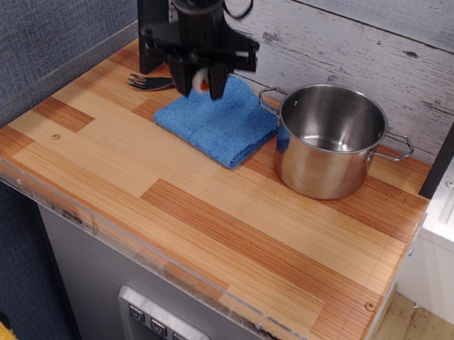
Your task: PICK UPTHE PLASTIC BOX AND PUT IN THE BLUE TOWEL
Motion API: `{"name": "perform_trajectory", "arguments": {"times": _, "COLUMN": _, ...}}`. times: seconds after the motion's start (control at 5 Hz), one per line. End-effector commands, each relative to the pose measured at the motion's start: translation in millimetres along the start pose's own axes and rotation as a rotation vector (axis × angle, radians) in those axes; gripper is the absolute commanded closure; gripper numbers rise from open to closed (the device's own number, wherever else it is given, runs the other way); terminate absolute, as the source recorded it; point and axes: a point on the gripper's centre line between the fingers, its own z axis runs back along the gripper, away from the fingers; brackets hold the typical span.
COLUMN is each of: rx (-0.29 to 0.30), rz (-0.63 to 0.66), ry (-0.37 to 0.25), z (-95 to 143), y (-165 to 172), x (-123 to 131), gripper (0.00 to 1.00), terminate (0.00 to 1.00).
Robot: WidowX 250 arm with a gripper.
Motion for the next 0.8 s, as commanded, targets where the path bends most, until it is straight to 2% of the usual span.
{"name": "perform_trajectory", "arguments": {"times": 0.0, "rx": 0.01, "rz": -0.008, "ry": -0.008, "z": -21, "y": -3, "x": 10, "gripper": 1.0, "terminate": 0.0}}
{"name": "perform_trajectory", "arguments": {"times": 0.2, "rx": 0.019, "rz": -0.006, "ry": 0.012, "z": -30, "y": -6, "x": 4, "gripper": 1.0, "terminate": 0.0}}
{"name": "perform_trajectory", "arguments": {"times": 0.4, "rx": 0.03, "rz": -0.014, "ry": 0.036, "z": -31, "y": -7, "x": 0, "gripper": 0.0, "terminate": 0.0}}
{"name": "perform_trajectory", "arguments": {"times": 0.6, "rx": 0.035, "rz": -0.019, "ry": 0.036, "z": -28, "y": -8, "x": -1, "gripper": 0.0, "terminate": 0.0}}
